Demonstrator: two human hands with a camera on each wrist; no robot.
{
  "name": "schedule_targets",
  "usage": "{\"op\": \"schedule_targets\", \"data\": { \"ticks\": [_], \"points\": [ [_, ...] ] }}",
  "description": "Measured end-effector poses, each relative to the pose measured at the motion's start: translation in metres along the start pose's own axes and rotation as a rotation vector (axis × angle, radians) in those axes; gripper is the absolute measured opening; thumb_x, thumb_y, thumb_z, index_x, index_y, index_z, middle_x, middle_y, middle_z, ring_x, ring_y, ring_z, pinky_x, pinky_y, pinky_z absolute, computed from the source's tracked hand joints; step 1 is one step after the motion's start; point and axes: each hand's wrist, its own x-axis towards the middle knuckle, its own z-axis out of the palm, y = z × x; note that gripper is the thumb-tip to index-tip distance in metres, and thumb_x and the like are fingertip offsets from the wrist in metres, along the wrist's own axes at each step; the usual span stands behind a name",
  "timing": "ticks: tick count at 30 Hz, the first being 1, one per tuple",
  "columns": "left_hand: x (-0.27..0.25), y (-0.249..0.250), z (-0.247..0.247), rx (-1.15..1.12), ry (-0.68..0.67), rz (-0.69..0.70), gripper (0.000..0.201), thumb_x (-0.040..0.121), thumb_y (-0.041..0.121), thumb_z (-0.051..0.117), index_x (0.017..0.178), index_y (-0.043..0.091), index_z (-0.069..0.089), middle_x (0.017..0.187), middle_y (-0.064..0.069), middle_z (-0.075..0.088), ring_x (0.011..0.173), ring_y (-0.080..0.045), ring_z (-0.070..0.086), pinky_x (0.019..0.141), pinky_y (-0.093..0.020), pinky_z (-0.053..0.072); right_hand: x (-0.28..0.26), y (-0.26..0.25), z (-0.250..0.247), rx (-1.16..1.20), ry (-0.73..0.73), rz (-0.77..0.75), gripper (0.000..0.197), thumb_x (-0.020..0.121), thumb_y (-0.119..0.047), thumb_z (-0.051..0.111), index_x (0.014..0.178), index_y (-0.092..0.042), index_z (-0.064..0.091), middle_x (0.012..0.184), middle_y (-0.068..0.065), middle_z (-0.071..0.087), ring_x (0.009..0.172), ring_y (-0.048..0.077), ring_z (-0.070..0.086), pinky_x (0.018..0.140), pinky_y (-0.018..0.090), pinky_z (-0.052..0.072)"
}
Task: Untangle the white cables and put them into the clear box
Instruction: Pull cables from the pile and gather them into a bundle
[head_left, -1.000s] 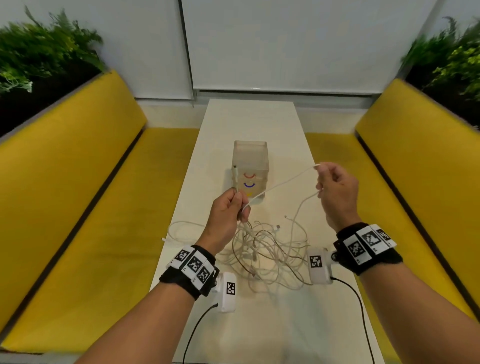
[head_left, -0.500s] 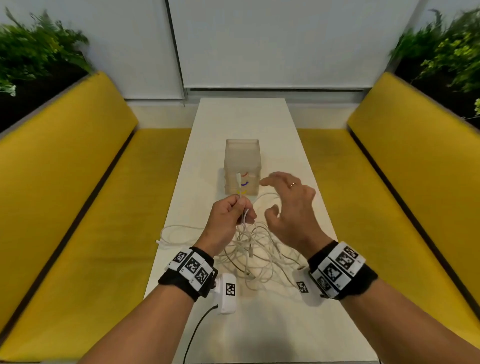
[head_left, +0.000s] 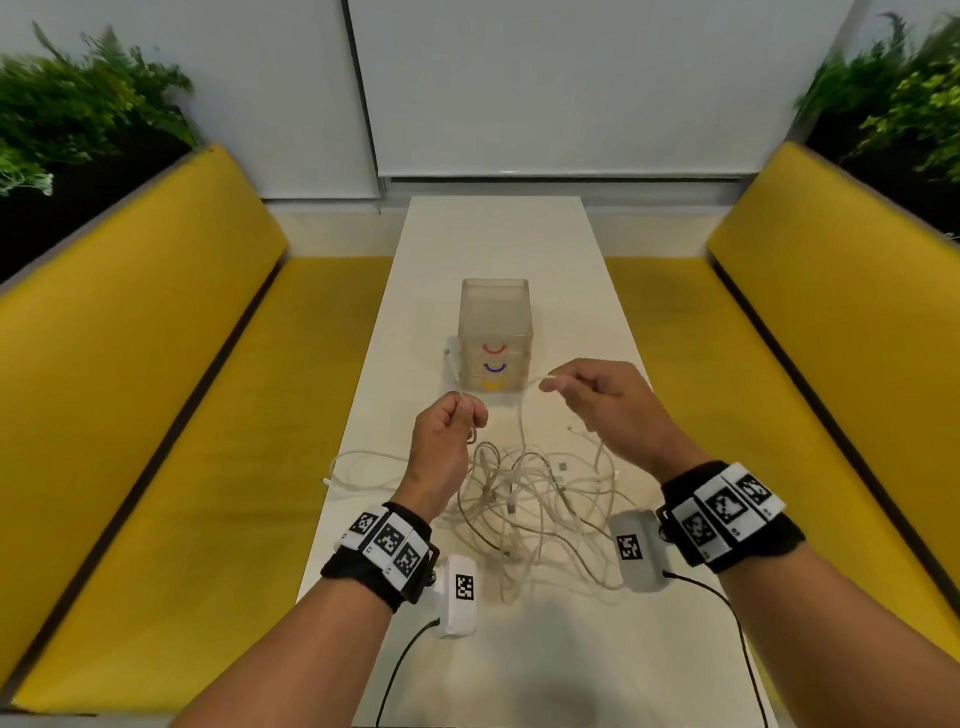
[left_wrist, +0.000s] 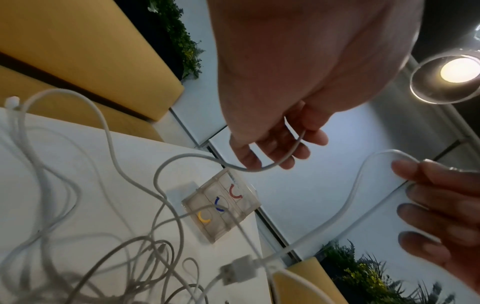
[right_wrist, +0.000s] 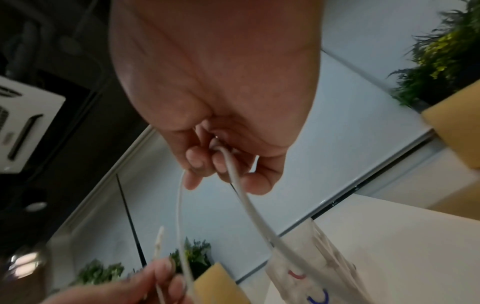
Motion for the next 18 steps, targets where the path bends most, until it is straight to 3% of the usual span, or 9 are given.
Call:
{"op": "schedule_targets", "data": {
  "ticks": [3,6,8,10,12,15,18],
  "points": [
    [0.003,0.000,0.002,-0.024,0.063,-0.075,0.034,0.104,0.004,0.038,0.076,0.009,0.057,0.069,-0.006,0.049,0.066,-0.017,0.044,0.064,-0.028,0.038,-0.002,-0.013,-0.006,0.120,0.072,0.017,0.021,0.101,-0.017,0.056,0.094,-0.011,0.075,0.062,0.008,0.039,0.060,0.026,0.029,0.055,0.037,0.028],
    [0.006,-0.002,0.003,-0.044,0.059,-0.157,0.035,0.103,0.002,0.035,0.075,0.010,0.054,0.065,-0.004,0.044,0.059,-0.018,0.042,0.057,-0.026,0.038,-0.004,-0.022,-0.012,0.312,0.092,0.081,0.025,0.104,-0.016,0.050,0.093,-0.010,0.071,0.060,0.001,0.029,0.058,0.025,0.016,0.054,0.041,0.015],
    [0.005,-0.002,0.005,-0.044,-0.004,-0.189,0.035,0.104,0.003,0.033,0.077,0.008,0.055,0.063,-0.004,0.047,0.053,-0.018,0.045,0.056,-0.029,0.040,-0.003,-0.027,-0.018,0.273,0.031,0.161,0.026,0.103,-0.014,0.049,0.089,-0.008,0.069,0.054,-0.005,0.030,0.050,0.015,0.019,0.049,0.032,0.014],
    [0.000,-0.002,0.009,-0.047,-0.052,-0.193,0.035,0.106,0.004,0.033,0.078,0.007,0.055,0.060,-0.005,0.051,0.050,-0.018,0.047,0.056,-0.031,0.040,-0.003,-0.031,-0.018,-0.014,-0.094,0.241,0.024,0.097,-0.012,0.052,0.085,-0.003,0.070,0.047,-0.012,0.038,0.039,0.005,0.030,0.039,0.020,0.022],
    [-0.002,-0.003,0.012,-0.056,-0.071,-0.195,0.035,0.106,0.005,0.034,0.080,0.006,0.056,0.059,-0.005,0.053,0.051,-0.019,0.048,0.058,-0.032,0.040,-0.004,-0.029,-0.014,-0.097,-0.110,0.290,0.023,0.094,-0.011,0.053,0.083,-0.003,0.071,0.049,-0.012,0.040,0.037,0.002,0.031,0.037,0.016,0.023],
    [-0.001,-0.003,0.015,-0.068,-0.051,-0.232,0.033,0.105,0.003,0.034,0.079,0.005,0.056,0.056,-0.005,0.050,0.047,-0.017,0.046,0.056,-0.032,0.040,-0.002,-0.023,-0.016,0.118,0.091,0.293,0.028,0.097,-0.013,0.046,0.080,-0.012,0.068,0.054,-0.007,0.035,0.047,0.011,0.024,0.047,0.026,0.016],
    [-0.002,0.000,0.015,-0.080,-0.057,-0.261,0.035,0.103,0.003,0.036,0.075,0.005,0.056,0.052,-0.002,0.044,0.043,-0.014,0.041,0.053,-0.030,0.040,-0.002,-0.022,-0.017,0.235,0.122,0.259,0.027,0.100,-0.014,0.045,0.082,-0.013,0.067,0.054,-0.006,0.036,0.051,0.015,0.022,0.053,0.036,0.013]
  ]
}}
